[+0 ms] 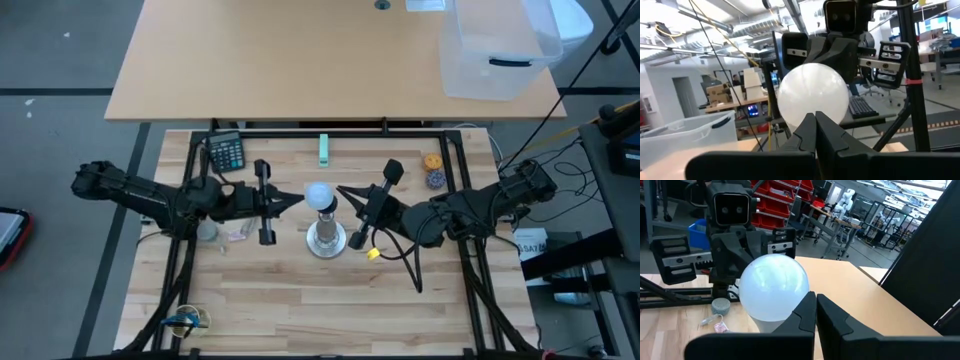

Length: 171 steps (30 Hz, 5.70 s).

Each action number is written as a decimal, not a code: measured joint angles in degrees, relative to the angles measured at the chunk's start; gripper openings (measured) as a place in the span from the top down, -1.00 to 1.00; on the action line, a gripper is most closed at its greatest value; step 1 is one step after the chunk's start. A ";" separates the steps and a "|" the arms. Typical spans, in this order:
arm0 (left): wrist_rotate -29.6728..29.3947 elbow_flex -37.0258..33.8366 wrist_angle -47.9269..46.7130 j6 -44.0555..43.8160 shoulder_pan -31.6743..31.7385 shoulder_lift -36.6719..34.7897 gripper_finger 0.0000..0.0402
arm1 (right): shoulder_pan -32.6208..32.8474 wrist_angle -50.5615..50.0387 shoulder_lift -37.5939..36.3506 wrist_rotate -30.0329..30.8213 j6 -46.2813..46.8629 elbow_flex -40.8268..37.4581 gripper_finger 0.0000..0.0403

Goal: Screw lightbulb
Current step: Insert the white lightbulb into the desk lamp

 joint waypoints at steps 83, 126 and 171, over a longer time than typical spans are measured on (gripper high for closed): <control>-3.64 24.66 -50.09 2.02 -2.35 0.26 1.00 | 1.27 -4.68 0.04 -0.04 1.27 -0.02 1.00; -3.24 24.72 -42.83 4.75 -1.75 3.37 1.00 | -2.80 -1.90 0.02 -4.07 -1.05 -0.02 1.00; -3.15 24.68 -39.96 5.97 -0.55 4.59 1.00 | -1.83 -8.48 -0.02 -3.71 5.12 0.02 1.00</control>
